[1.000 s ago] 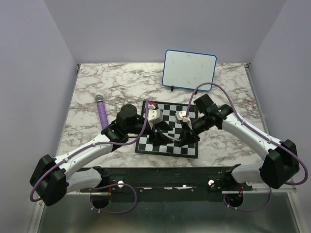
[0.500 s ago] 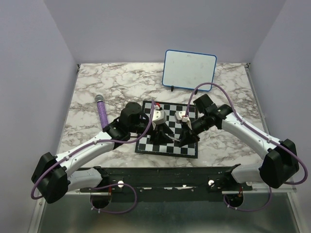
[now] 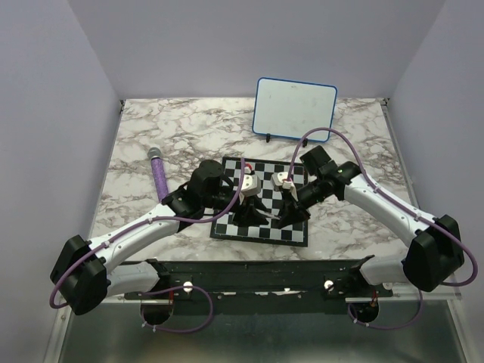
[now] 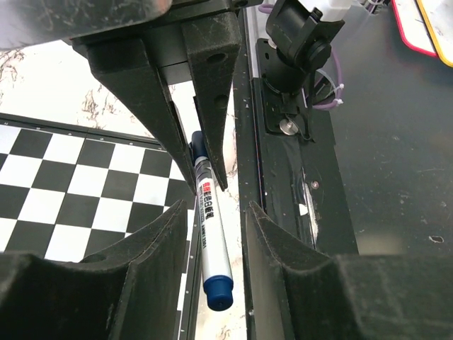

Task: Write a sentence on the whiteboard
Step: Pass from the right arm to the left

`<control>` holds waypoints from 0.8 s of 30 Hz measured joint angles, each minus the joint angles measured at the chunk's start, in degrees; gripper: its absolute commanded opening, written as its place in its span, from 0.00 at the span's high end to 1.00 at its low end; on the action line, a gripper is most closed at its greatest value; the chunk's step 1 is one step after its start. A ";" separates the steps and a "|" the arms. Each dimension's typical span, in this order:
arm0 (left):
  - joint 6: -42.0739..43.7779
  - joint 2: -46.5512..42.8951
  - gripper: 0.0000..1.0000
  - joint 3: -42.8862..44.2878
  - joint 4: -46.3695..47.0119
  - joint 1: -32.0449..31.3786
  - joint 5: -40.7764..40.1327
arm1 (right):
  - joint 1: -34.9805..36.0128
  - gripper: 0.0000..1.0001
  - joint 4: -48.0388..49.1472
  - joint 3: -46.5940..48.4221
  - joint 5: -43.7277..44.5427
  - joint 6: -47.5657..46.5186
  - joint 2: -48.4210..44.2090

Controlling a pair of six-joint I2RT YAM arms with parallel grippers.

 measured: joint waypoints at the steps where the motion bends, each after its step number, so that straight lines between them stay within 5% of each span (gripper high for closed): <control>1: -0.02 0.00 0.54 0.00 0.02 0.00 0.00 | 0.00 0.91 0.00 0.00 0.00 0.00 0.04; 24: -3.39 -0.13 0.58 -0.13 4.04 0.00 0.02 | 0.00 0.91 0.00 0.04 0.00 0.46 0.85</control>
